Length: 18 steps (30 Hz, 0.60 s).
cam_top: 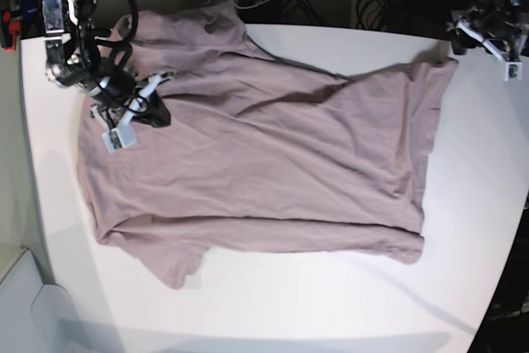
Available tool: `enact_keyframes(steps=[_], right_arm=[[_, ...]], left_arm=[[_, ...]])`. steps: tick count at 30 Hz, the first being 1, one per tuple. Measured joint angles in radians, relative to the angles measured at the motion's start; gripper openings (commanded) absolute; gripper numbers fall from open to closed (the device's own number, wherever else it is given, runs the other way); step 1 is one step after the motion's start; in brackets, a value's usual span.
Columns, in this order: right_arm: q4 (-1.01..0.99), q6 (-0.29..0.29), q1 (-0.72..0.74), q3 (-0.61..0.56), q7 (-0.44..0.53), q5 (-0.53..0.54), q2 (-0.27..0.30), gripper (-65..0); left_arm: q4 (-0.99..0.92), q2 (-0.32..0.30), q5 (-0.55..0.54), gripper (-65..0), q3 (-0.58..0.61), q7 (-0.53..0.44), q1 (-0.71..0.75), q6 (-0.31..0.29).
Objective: Layout the t-shirt on the table in an organized manner, then fold the t-shirt properly
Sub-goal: 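Drag the grasped edge outward with the left gripper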
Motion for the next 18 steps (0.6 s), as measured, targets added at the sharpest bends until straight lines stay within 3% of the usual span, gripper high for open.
enact_keyframes(steps=[4,13,18], right_arm=[[0.0,0.0,-0.003,0.0,-0.001,0.0,0.0,-65.0],[0.0,0.0,-0.003,0.0,-0.001,0.0,0.0,-65.0],[0.0,0.0,-0.002,0.0,-0.001,0.0,0.0,-65.0]], left_arm=[[0.0,0.015,0.051,-21.7,0.044,-0.005,-0.021,0.0],[0.008,0.025,0.051,-21.7,0.128,-0.006,-0.029,0.0],[-0.007,0.025,0.055,-22.0,0.128,-0.055,-0.048,0.0]])
